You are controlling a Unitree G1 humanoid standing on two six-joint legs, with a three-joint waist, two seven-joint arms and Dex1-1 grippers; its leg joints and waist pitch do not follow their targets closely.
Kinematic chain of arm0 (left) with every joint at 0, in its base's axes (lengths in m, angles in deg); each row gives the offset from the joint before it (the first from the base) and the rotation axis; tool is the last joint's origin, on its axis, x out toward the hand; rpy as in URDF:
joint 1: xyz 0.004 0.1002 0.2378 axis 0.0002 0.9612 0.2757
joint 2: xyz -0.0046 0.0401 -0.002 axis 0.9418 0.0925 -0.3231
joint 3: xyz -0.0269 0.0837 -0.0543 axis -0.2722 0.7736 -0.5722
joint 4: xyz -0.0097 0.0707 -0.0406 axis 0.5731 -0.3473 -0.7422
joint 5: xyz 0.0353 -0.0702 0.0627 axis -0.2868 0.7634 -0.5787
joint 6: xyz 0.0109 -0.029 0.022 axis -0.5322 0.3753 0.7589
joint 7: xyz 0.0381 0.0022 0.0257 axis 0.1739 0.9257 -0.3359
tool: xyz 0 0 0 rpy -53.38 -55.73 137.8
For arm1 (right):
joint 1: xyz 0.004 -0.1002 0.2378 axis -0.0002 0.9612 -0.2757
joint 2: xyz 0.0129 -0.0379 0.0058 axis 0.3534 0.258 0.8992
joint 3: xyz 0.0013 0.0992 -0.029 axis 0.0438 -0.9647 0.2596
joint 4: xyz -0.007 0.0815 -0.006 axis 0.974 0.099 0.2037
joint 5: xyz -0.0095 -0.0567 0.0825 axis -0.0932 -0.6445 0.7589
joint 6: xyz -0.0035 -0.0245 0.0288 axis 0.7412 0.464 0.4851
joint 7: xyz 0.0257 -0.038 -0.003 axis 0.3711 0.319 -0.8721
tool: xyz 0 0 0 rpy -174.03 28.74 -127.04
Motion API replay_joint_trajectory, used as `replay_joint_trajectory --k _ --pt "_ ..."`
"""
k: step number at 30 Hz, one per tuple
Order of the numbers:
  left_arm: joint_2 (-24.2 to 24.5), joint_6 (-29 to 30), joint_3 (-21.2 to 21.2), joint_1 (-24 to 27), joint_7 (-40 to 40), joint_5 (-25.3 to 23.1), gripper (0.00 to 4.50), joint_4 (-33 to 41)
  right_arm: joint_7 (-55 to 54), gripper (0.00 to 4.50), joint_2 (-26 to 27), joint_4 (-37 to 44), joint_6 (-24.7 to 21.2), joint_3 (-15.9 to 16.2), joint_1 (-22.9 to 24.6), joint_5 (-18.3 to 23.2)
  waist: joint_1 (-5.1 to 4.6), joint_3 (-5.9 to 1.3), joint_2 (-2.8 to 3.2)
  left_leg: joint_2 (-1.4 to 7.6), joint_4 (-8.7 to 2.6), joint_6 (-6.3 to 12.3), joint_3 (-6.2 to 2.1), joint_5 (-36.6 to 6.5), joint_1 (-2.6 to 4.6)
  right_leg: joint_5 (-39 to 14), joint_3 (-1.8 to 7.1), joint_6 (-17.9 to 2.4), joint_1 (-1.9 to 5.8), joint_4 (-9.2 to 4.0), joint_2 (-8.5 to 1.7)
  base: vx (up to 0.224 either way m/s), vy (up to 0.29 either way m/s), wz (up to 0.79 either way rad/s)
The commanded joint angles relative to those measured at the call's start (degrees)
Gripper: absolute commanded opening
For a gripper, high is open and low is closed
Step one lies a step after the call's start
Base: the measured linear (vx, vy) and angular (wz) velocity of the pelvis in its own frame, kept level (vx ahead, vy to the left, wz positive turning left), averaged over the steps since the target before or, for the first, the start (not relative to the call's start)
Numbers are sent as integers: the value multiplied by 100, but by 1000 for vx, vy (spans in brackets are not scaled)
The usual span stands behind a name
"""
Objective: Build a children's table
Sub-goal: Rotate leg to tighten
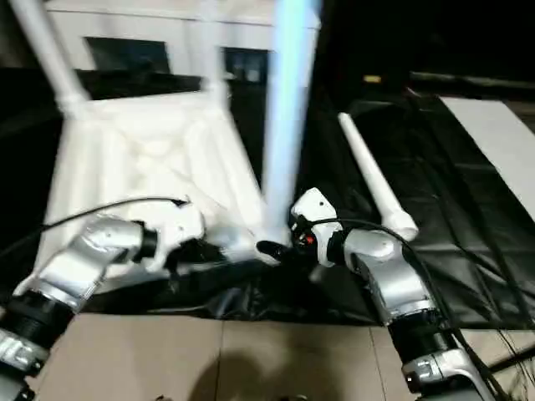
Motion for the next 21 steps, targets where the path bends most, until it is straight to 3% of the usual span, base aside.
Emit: replay_joint_trajectory --k 1,3,5,8,13,16,21 --pt "-8 -53 224 16 222 -86 0 -5 147 388 -54 122 -72 24 -30 33 -33 -332 67 110 -440 263 45 -1239 44 -1299 277 -1364 331 -348 -222 0 0 0" --pt "19 -116 180 -7 243 -121 0 -87 291 388 -61 52 -59 54 -40 -16 -34 -332 49 99 -448 239 21 -1299 13 -1738 266 -1138 357 -388 -248 0 0 0" --pt "35 -128 169 -12 250 -132 0 -100 329 353 -85 -5 -13 110 -50 -83 -34 -353 39 99 -442 218 6 -1103 -9 -1787 274 -1019 366 -391 -262 0 0 0" --pt "84 -100 160 -27 207 -128 0 -77 376 329 -154 -227 159 259 -110 -263 -32 -363 9 95 -430 239 11 -896 -30 -1593 271 -1053 368 -361 -256 0 0 0" --pt "100 -119 140 -20 182 -139 0 -85 325 305 -86 -310 120 168 -171 -227 -36 -369 19 99 -422 303 11 -759 -36 -1299 273 -1169 375 -321 -250 0 0 0" --pt "100 -128 125 -11 177 -134 0 -95 306 277 -33 -347 102 112 -198 -212 -40 -361 15 95 -427 290 13 -866 -31 -1493 271 -1132 372 -345 -255 0 0 0" --pt "109 -125 126 3 205 -134 0 -121 464 269 54 -311 37 83 -127 -39 -40 -361 14 95 -427 272 7 -880 -38 -1635 272 -1055 370 -354 -258 0 0 0"
